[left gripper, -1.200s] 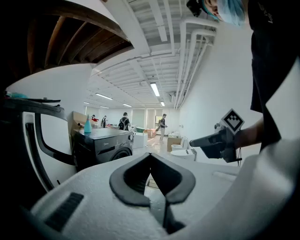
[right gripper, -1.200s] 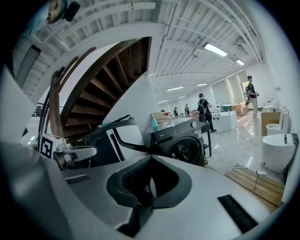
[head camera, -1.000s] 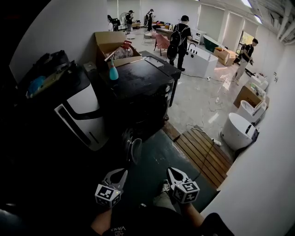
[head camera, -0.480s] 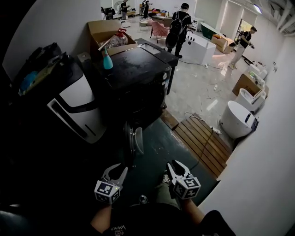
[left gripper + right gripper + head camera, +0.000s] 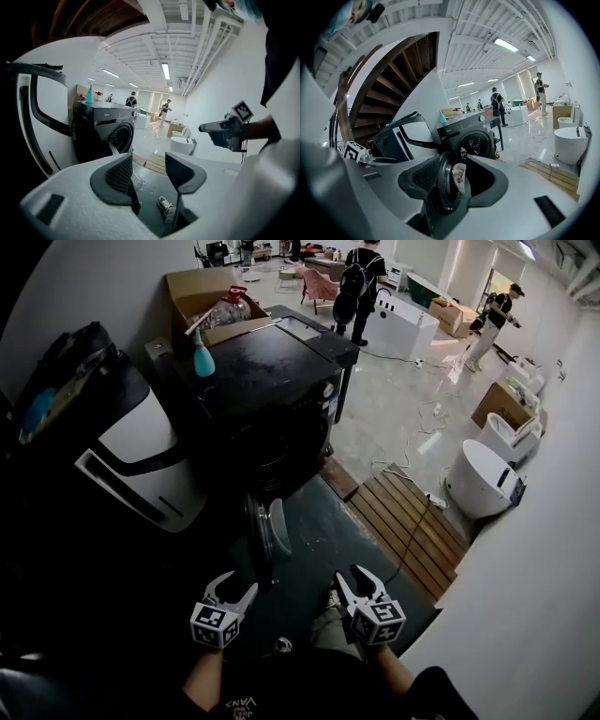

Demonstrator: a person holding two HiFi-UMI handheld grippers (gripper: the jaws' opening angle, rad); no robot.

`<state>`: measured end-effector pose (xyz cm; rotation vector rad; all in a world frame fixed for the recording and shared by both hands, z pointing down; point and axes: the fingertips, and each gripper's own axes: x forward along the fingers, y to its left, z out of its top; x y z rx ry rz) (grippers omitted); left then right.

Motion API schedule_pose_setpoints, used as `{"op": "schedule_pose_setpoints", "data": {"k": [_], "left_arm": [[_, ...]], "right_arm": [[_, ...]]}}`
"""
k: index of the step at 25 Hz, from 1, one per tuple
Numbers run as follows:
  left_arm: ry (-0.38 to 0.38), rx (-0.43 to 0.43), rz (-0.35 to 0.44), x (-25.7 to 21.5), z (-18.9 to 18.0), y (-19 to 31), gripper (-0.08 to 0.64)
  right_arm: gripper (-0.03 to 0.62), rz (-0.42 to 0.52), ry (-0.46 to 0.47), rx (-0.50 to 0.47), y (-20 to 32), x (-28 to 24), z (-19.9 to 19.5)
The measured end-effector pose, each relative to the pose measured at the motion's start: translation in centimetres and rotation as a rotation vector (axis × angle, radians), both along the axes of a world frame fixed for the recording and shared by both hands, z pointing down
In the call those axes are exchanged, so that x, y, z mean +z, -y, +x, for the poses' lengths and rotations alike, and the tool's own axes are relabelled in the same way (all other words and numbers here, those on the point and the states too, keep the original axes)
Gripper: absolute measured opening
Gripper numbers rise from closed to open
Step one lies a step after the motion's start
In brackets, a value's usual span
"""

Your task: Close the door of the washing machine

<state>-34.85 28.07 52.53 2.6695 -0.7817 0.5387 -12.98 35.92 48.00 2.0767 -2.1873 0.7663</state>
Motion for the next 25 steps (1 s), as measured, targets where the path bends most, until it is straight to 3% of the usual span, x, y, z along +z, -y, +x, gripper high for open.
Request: {"op": "schedule_pose_setpoints", "data": {"k": [11, 22, 25], "left_arm": [[0.115, -0.138, -0.130, 7.0, 5.2, 7.1, 0.230], [0.201, -0.302, -0.287, 13.0, 8.5, 11.4, 0.369], [0.221, -0.325, -0.322, 14.4, 8.9, 11.9, 0.371]], "right_arm": [[0.171, -0.104, -0.004, -0.157, 7.6, 3.8, 6.8], [0.189, -0.166, -0.001, -0.272, 12.6, 6.2, 13.2], [0.189, -0.177, 0.000, -0.289, 13.5, 6.7, 14.4]]}}
